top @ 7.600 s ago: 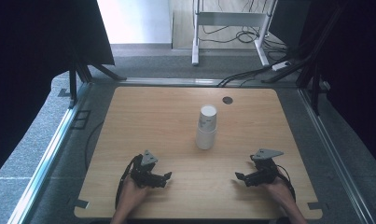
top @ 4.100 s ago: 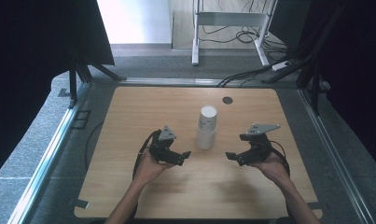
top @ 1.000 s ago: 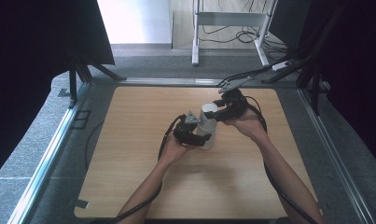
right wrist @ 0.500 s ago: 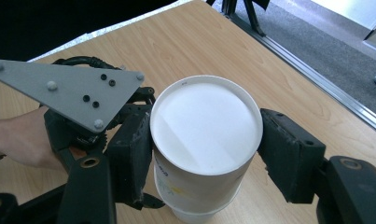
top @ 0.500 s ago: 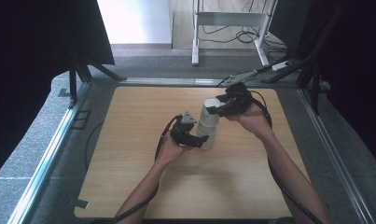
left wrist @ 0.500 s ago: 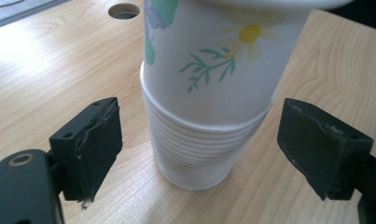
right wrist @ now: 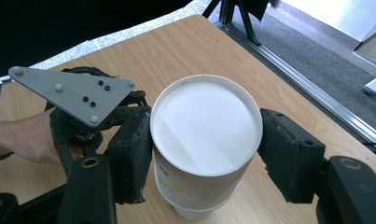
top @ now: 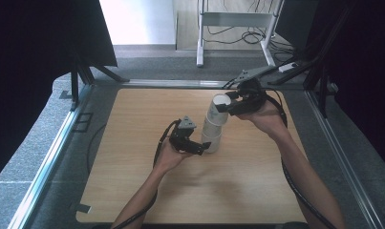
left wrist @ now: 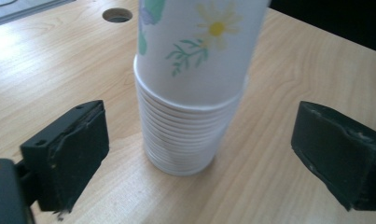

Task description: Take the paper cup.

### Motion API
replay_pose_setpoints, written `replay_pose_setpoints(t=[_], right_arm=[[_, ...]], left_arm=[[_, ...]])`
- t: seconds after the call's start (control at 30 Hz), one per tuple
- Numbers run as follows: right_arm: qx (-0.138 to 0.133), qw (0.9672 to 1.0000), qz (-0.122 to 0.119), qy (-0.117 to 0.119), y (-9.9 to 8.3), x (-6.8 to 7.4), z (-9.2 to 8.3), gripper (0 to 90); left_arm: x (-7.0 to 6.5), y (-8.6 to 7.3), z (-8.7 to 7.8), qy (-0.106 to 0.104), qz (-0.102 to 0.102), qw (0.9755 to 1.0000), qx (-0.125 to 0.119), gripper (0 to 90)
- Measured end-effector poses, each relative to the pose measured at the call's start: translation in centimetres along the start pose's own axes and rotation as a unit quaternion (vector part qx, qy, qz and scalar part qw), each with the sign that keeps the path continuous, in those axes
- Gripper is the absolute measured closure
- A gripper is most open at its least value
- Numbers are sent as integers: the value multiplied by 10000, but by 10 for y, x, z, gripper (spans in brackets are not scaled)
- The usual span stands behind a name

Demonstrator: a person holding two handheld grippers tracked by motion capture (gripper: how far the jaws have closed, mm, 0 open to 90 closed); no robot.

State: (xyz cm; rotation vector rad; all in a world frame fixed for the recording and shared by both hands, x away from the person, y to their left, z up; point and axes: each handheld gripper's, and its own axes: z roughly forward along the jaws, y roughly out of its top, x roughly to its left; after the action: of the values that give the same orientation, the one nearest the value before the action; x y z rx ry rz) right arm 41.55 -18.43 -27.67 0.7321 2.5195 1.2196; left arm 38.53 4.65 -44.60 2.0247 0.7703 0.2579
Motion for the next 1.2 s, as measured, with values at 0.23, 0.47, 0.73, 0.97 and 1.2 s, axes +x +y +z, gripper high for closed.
replay_pose_setpoints(t=[0.23,0.47,0.73,0.97,1.2], right_arm=[[-43,10000,-48,60,-4,5,-17,376],[-134,9998,-105,104,-17,14,-30,377],[-136,9997,-123,155,-32,26,-36,377],[-61,9992,-200,349,-47,44,-27,377],[-38,9985,-202,513,-63,55,-13,377]], left_arm=[[-7,-3,-13,-128,-32,9998,-159,7],[-19,-12,-16,-104,161,9997,-128,0],[-33,-21,-23,-273,281,9990,-203,0],[-44,-29,-29,-387,443,9981,-193,1],[-53,-36,-32,-451,579,9972,-163,2]])
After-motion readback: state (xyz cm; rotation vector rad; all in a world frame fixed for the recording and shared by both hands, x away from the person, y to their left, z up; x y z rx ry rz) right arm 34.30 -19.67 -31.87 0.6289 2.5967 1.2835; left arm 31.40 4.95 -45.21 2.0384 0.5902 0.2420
